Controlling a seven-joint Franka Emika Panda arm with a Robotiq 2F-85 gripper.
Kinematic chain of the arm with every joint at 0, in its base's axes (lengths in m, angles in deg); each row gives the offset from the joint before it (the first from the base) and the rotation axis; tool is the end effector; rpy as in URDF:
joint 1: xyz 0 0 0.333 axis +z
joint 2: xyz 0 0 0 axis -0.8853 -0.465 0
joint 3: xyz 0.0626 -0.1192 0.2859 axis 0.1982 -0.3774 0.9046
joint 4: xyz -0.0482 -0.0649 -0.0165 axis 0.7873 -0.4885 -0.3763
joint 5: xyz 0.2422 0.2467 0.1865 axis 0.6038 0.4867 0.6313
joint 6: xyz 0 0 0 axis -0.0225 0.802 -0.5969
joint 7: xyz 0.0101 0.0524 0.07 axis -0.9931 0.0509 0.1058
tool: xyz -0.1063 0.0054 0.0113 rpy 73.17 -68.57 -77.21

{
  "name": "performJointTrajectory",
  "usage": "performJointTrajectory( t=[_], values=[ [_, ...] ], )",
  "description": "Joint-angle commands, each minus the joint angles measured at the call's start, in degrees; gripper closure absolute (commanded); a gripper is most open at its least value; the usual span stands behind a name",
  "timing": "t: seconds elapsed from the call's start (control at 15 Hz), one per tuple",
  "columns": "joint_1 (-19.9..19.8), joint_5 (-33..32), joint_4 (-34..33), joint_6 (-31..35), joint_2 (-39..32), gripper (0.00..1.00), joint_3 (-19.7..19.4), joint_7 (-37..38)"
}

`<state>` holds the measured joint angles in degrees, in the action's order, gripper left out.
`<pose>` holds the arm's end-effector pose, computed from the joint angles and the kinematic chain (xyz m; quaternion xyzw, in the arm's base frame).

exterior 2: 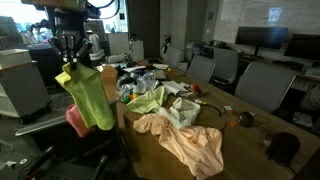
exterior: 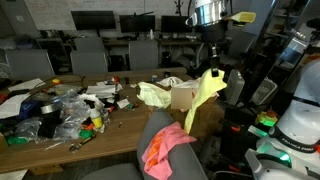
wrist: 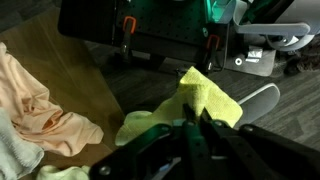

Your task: Pick up all the clothes from the table and put them on the chair.

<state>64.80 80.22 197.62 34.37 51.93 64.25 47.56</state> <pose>0.3695 0.0332 0.4604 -0.9808 -0.1214 0.1526 0.0058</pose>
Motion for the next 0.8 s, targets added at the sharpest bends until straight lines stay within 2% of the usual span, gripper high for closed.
performJointTrajectory(
  t=[0.0, 0.73],
  values=[
    [1.8, -3.2, -3.4, -1.3, -4.7, 0.98, 2.1, 1.1],
    [5.0, -7.9, -7.3, -2.8, -13.7, 0.98, 5.4, 0.1]
  ],
)
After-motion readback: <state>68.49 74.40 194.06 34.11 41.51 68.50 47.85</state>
